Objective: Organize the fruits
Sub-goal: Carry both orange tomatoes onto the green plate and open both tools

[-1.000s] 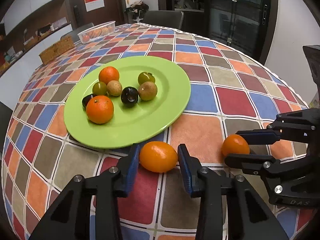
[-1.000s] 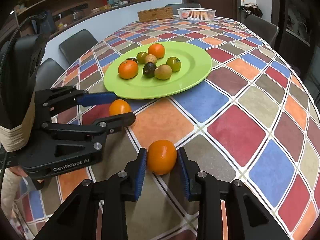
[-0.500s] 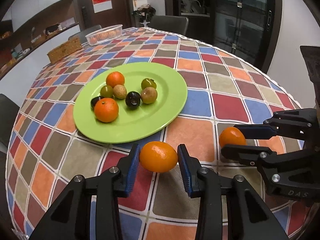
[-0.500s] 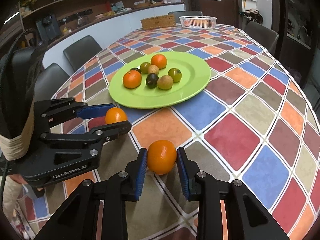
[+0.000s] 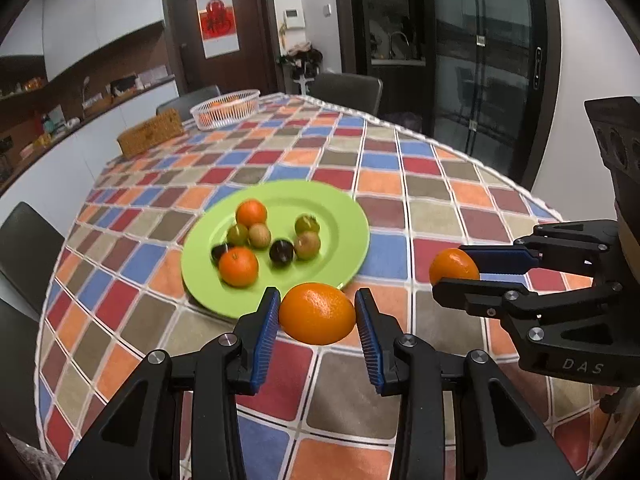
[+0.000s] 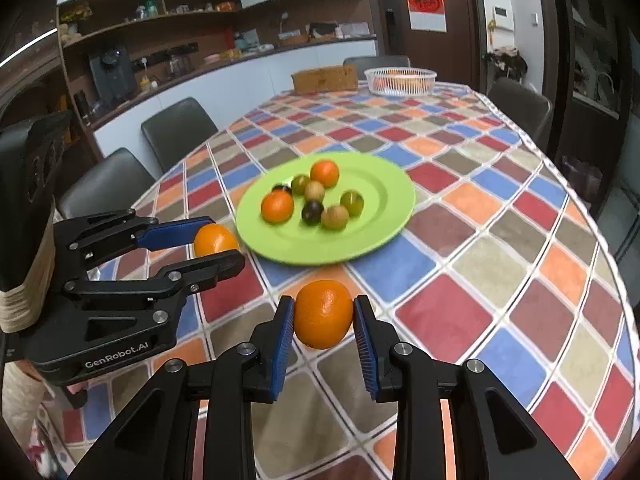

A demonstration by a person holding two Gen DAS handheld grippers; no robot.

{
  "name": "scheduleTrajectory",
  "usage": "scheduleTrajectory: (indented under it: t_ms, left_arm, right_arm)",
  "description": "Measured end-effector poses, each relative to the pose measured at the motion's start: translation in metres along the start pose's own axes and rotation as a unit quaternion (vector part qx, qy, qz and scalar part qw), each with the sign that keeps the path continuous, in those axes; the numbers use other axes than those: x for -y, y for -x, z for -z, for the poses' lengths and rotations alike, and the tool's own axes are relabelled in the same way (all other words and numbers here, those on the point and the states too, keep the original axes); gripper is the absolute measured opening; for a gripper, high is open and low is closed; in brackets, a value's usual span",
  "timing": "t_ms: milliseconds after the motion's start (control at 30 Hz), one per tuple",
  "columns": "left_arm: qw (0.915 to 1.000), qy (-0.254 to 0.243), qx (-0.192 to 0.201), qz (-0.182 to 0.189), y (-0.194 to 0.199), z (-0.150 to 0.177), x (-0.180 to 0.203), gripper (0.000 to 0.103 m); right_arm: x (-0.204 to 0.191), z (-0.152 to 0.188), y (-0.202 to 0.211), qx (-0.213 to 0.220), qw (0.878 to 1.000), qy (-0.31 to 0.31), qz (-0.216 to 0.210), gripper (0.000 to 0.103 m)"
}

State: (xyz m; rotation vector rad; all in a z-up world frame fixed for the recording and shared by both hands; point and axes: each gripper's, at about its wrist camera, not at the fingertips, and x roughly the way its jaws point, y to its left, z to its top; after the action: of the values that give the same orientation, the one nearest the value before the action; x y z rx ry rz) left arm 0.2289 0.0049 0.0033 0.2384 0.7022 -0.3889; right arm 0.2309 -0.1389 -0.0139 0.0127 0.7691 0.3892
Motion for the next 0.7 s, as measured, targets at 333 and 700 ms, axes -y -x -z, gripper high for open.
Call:
scheduleTrajectory:
  t_ms: [333, 700]
  left_arm:
    - [0.9994, 0.011, 0.029, -0.017, 0.014, -0.024, -0.004, 0.038]
    - [0.9985, 0.036, 0.027, -0.033, -0.001, -0.049, -0.014, 0.038]
  right_arm:
    - [0.004, -0.031, 0.014, 0.04, 0.999, 0.015, -0.005, 0.031]
    - [0.017, -0.073, -0.009, 0.037, 0.999, 0.026, -0.024, 0.031]
